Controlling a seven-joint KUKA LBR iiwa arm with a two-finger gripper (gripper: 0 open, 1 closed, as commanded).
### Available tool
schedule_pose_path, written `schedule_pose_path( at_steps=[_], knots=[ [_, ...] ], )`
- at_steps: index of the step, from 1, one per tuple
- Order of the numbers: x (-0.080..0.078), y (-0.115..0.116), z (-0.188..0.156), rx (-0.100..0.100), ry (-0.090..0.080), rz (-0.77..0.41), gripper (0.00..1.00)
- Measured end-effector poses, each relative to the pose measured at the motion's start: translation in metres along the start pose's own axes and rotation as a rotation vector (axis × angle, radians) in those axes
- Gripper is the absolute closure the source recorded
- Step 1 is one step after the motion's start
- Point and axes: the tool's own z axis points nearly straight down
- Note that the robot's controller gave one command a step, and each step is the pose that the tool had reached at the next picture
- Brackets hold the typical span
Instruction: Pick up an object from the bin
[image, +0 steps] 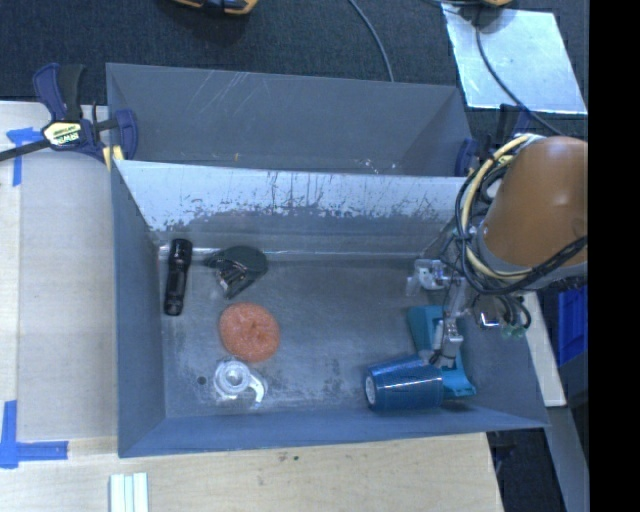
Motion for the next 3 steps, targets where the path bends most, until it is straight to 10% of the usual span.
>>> schedule_pose_path(
  at_steps=[1,2,3],
  knots=[
    [-0.002,0.000,-0.004,0.001,-0.008,-0.004,0.00],
    [0.015,-0.004,0.081,0.000,-0.002,-0.129,0.00],
    [0.017,0.001,0.026,0.005,-0.023,-0.147,0.00]
  ],
)
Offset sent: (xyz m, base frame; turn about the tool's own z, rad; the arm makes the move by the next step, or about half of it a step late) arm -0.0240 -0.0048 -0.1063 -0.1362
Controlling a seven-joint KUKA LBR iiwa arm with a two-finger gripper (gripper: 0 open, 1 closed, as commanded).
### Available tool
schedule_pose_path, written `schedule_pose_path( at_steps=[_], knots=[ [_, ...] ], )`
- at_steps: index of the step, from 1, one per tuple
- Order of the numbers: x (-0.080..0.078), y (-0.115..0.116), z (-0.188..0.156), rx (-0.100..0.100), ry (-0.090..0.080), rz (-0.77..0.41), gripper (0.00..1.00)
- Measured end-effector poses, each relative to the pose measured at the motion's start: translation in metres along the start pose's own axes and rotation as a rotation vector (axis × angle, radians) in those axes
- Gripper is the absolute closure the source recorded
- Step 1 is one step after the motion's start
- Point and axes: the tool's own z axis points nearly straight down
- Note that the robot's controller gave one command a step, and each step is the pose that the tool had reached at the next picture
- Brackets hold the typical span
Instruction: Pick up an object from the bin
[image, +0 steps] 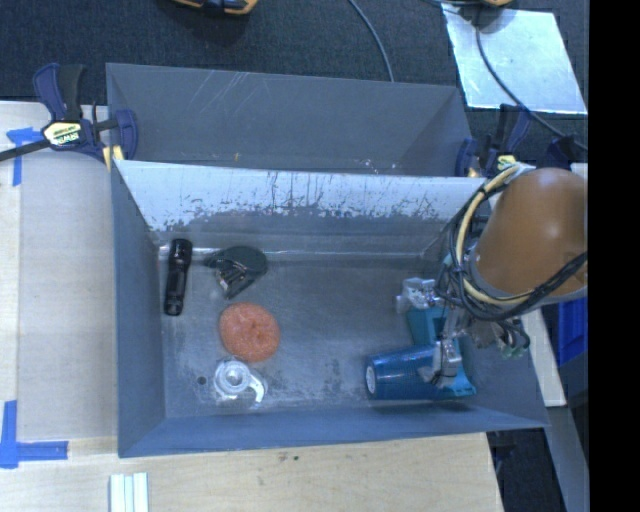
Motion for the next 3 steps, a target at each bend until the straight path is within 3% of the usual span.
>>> schedule_pose_path(
  at_steps=[1,2,3],
  knots=[
    [-0.006,-0.025,0.029,-0.004,0.006,0.186,0.00],
    [0.002,-0.003,0.081,-0.001,-0.001,-0.172,0.00],
    [-0.002,-0.007,0.080,0.000,-0.007,0.073,1.00]
  ],
)
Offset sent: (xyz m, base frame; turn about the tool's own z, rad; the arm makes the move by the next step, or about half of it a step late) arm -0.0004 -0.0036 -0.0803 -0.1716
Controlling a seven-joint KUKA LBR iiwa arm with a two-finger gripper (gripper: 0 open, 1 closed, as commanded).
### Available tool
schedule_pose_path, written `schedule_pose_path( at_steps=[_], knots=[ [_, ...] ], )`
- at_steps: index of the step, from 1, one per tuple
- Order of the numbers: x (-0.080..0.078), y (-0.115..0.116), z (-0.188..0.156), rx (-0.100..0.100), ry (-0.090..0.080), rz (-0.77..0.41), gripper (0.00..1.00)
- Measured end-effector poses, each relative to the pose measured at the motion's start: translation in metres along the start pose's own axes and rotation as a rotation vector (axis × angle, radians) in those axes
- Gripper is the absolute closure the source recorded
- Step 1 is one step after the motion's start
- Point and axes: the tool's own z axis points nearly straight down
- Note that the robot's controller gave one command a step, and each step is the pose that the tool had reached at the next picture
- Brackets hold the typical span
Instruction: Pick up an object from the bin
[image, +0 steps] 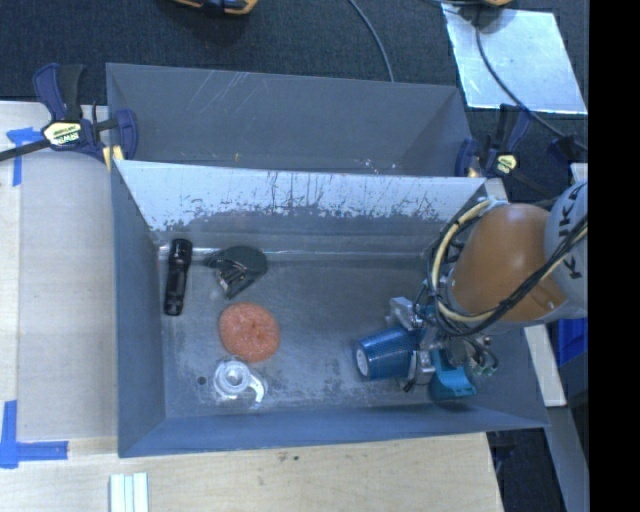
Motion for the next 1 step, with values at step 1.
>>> schedule_pose_path(
  at_steps=[1],
  knots=[
    [0.0000,0.0000,-0.0001,0.000,0.000,0.000,1.00]
  ],
)
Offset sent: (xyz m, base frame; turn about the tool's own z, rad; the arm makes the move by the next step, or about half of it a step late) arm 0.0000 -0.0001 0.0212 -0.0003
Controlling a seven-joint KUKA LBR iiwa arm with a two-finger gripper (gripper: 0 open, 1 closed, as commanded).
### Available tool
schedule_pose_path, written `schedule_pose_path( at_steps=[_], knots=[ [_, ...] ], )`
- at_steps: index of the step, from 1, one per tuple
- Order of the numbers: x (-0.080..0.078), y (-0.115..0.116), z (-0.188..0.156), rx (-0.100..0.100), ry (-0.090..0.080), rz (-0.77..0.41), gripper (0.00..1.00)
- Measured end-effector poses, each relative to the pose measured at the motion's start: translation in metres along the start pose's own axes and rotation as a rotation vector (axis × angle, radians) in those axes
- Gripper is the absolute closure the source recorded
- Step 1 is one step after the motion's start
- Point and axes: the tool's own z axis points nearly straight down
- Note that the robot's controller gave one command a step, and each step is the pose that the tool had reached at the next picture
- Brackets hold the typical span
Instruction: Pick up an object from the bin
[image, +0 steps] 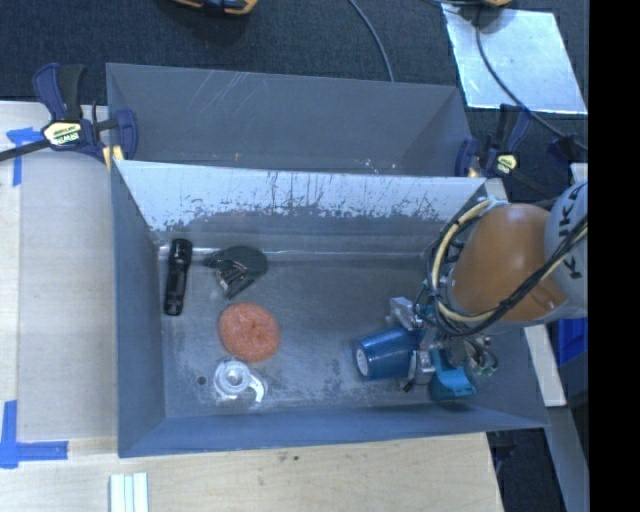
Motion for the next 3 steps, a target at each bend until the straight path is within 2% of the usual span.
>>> schedule_pose_path(
  at_steps=[2,3],
  knots=[
    [-0.001,0.000,-0.021,0.002,-0.007,-0.002,1.00],
    [-0.001,-0.001,-0.041,0.002,-0.007,-0.003,1.00]
  ],
)
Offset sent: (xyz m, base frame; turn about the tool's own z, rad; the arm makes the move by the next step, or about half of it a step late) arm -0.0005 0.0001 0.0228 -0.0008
